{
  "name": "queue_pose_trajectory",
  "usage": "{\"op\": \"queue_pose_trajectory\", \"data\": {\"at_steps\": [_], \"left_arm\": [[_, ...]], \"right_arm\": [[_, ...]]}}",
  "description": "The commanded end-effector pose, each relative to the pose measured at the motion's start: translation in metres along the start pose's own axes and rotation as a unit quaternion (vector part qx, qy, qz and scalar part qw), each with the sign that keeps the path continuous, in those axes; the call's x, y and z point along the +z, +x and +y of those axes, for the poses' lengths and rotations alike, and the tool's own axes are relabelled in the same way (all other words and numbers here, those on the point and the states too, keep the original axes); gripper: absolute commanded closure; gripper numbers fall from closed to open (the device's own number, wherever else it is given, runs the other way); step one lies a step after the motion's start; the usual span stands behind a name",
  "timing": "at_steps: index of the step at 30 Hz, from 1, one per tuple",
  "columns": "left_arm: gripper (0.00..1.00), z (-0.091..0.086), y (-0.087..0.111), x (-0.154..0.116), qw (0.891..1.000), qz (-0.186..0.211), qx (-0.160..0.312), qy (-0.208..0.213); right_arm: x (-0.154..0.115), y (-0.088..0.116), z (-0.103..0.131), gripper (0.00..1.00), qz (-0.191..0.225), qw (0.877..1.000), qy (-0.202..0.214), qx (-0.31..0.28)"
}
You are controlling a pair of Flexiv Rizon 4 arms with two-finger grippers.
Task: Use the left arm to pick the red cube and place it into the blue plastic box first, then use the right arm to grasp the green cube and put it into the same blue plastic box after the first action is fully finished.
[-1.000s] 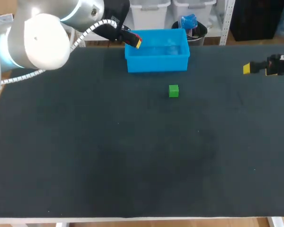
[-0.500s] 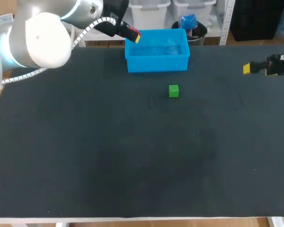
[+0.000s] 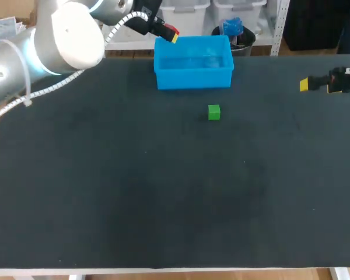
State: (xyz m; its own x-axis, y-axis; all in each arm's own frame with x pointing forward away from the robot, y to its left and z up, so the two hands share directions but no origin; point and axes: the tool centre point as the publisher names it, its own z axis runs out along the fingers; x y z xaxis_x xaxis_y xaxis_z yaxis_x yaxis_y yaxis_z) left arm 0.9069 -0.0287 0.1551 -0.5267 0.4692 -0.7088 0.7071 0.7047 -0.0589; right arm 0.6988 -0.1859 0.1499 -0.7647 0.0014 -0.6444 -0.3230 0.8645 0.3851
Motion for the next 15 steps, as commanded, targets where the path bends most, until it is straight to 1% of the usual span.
{"op": "queue_pose_trajectory", "data": {"at_steps": [1, 7, 15], "left_arm": [[1.0, 0.014, -0.011, 0.029, 1.0, 0.002, 0.002, 0.013], [1.0, 0.025, -0.015, 0.041, 1.0, -0.001, -0.001, 0.019], [1.0, 0.032, -0.018, 0.055, 1.0, 0.003, 0.0, 0.028]], "right_arm": [[0.0, 0.0, 0.0, 0.0, 0.0, 1.0, 0.002, 0.0], [0.0, 0.0, 0.0, 0.0, 0.0, 1.0, 0.002, 0.0], [0.0, 0.0, 0.0, 0.0, 0.0, 1.0, 0.002, 0.0]]}}
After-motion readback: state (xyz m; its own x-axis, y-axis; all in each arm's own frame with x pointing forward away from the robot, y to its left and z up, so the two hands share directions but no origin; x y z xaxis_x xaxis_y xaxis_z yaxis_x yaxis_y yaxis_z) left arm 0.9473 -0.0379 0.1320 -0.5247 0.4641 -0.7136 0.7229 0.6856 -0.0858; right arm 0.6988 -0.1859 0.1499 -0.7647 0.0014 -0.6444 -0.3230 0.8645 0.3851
